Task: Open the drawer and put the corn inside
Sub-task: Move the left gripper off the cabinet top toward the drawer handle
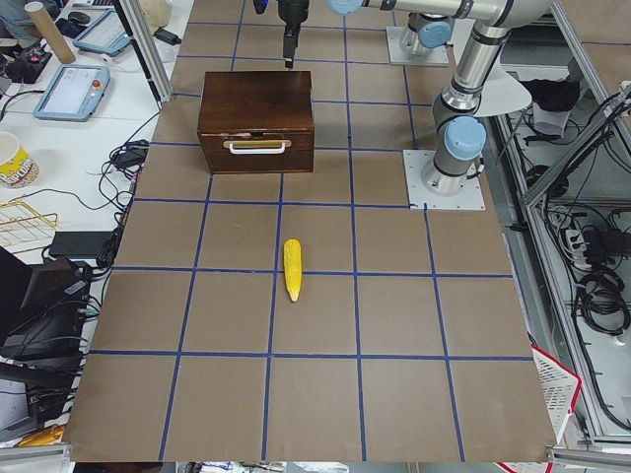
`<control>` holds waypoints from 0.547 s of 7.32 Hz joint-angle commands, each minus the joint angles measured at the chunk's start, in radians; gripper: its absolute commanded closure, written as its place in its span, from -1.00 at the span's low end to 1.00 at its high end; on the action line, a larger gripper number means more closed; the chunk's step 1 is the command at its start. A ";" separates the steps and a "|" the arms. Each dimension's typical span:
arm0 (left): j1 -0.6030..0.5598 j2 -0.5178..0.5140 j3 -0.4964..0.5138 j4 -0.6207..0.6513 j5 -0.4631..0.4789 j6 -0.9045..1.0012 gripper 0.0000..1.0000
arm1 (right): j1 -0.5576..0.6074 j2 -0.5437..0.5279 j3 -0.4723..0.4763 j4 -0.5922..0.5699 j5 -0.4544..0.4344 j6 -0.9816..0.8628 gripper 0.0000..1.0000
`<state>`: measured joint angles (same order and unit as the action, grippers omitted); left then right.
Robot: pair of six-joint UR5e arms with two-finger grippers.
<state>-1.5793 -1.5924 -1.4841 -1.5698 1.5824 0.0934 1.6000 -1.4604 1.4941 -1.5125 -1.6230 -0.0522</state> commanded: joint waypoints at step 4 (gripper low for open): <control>0.013 0.005 -0.001 -0.010 0.002 0.003 -1.00 | 0.000 0.000 0.000 0.000 0.000 0.000 -1.00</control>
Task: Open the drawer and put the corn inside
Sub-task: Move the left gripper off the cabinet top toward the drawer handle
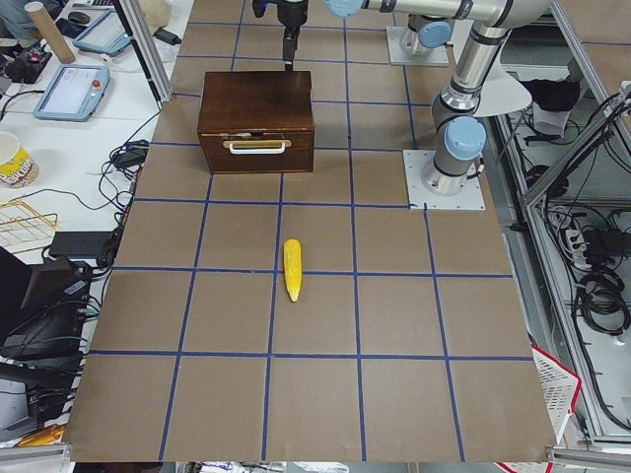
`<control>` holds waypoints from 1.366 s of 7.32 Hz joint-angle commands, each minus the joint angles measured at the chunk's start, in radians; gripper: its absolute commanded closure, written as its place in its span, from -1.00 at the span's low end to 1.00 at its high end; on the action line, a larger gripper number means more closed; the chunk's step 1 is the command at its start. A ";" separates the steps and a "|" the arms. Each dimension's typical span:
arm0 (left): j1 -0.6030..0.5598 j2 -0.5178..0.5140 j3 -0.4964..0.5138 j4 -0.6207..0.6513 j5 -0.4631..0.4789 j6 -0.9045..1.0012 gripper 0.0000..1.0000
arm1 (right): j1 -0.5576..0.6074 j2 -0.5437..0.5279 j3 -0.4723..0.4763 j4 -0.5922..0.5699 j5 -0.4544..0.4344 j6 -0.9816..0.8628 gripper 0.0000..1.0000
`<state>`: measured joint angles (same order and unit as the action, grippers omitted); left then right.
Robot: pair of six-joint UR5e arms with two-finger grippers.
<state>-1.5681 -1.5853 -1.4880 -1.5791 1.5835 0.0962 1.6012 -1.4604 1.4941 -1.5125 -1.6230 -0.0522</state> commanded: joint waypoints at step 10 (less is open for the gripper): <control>0.391 -0.212 -0.001 0.028 -0.167 0.379 -1.00 | -0.001 0.000 0.000 0.000 0.000 0.000 -1.00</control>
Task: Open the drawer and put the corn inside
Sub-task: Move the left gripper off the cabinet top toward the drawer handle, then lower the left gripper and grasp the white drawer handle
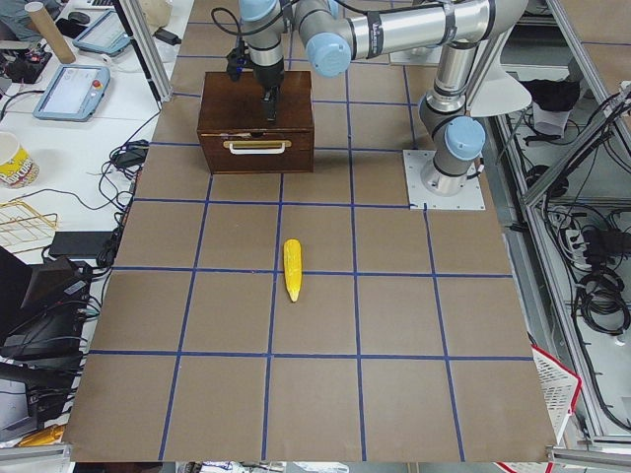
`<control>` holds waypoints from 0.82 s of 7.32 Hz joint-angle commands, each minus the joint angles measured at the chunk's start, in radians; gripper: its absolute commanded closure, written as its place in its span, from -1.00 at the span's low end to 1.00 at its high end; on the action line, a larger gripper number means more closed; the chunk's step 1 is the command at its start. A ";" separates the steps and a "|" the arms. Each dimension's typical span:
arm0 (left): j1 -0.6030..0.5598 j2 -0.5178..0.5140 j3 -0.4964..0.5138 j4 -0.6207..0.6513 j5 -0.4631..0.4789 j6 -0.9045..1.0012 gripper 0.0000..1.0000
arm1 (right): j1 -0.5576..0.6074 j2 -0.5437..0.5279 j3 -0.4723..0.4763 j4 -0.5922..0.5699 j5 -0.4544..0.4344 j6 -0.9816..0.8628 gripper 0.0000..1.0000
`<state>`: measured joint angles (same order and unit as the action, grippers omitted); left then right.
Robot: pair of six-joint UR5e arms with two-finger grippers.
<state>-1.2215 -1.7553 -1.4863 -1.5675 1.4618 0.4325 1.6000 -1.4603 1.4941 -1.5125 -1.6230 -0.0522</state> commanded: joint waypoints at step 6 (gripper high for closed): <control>0.086 -0.190 -0.011 0.092 -0.129 0.068 -1.00 | 0.000 0.000 0.000 0.000 0.000 0.000 -1.00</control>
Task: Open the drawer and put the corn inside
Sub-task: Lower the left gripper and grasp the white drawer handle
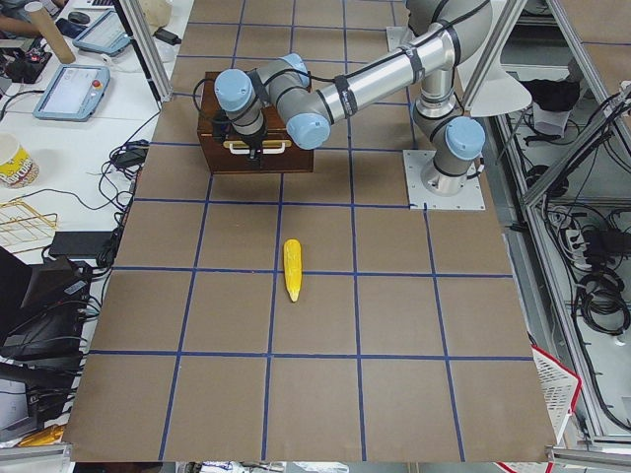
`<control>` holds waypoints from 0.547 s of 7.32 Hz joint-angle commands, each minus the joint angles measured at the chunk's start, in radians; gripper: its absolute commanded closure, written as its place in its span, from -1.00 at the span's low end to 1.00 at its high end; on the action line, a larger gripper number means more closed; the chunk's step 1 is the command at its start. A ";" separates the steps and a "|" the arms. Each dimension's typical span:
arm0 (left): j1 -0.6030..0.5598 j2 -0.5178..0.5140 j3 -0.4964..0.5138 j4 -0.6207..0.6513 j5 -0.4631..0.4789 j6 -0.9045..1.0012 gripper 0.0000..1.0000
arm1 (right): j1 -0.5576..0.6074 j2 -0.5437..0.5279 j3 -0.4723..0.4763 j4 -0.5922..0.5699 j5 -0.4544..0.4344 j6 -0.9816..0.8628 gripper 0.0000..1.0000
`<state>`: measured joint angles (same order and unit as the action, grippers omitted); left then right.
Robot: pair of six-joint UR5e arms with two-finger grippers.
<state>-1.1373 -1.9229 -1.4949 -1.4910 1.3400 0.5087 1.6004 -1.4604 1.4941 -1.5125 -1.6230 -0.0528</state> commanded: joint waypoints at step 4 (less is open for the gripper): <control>0.002 -0.059 -0.004 0.037 -0.045 -0.082 -1.00 | 0.001 0.000 0.000 0.000 0.000 0.001 -1.00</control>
<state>-1.1352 -1.9746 -1.4938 -1.4643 1.2971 0.4333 1.6001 -1.4604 1.4941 -1.5125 -1.6229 -0.0522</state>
